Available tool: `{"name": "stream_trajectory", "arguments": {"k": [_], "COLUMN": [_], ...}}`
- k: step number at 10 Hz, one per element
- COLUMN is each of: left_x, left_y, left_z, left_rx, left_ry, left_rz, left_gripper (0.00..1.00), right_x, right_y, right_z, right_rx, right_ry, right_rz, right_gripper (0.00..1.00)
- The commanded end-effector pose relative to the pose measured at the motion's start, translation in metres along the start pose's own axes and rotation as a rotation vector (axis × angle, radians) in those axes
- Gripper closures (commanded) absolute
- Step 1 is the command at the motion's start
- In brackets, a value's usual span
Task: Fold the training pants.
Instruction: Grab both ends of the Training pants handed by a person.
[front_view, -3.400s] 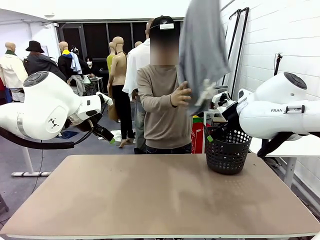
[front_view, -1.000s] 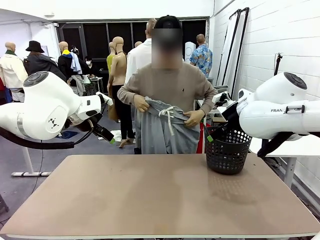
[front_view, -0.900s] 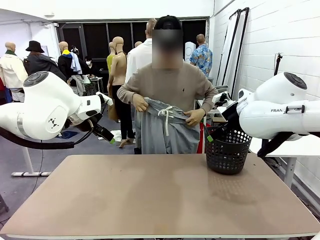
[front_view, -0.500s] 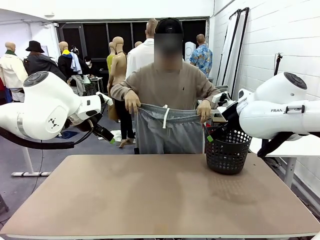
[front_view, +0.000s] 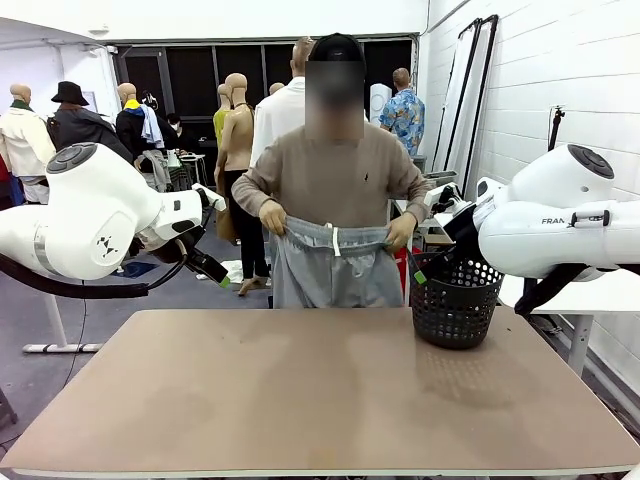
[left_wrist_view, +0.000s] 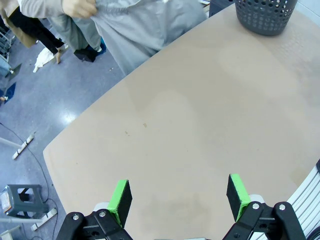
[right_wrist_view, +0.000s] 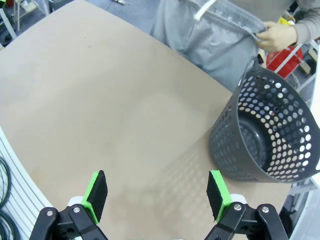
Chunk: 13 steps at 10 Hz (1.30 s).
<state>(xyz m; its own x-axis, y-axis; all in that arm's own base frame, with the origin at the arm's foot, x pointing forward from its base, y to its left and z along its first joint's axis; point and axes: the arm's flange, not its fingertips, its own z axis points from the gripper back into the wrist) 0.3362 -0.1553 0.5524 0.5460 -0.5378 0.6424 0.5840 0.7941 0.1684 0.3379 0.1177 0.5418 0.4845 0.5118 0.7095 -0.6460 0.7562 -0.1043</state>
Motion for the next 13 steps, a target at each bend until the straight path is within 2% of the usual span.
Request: {"name": "stream_trajectory", "arguments": {"k": [1, 13], "left_x": [-0.0002, -0.0002], "left_y": [0.0003, 0.0003], "left_z": [0.0009, 0.0009], "left_rx": [-0.003, -0.003], "left_ry": [-0.001, -0.001], "left_rz": [0.001, 0.001], "left_gripper": [0.0, 0.0], "right_x": [-0.0002, -0.0002], "right_y": [0.0001, 0.0001], "right_z": [-0.0003, -0.0003], "right_rx": [0.003, 0.003], "right_ry": [0.0, 0.0], "right_rz": [0.0, 0.0], "right_gripper": [0.0, 0.0]}}
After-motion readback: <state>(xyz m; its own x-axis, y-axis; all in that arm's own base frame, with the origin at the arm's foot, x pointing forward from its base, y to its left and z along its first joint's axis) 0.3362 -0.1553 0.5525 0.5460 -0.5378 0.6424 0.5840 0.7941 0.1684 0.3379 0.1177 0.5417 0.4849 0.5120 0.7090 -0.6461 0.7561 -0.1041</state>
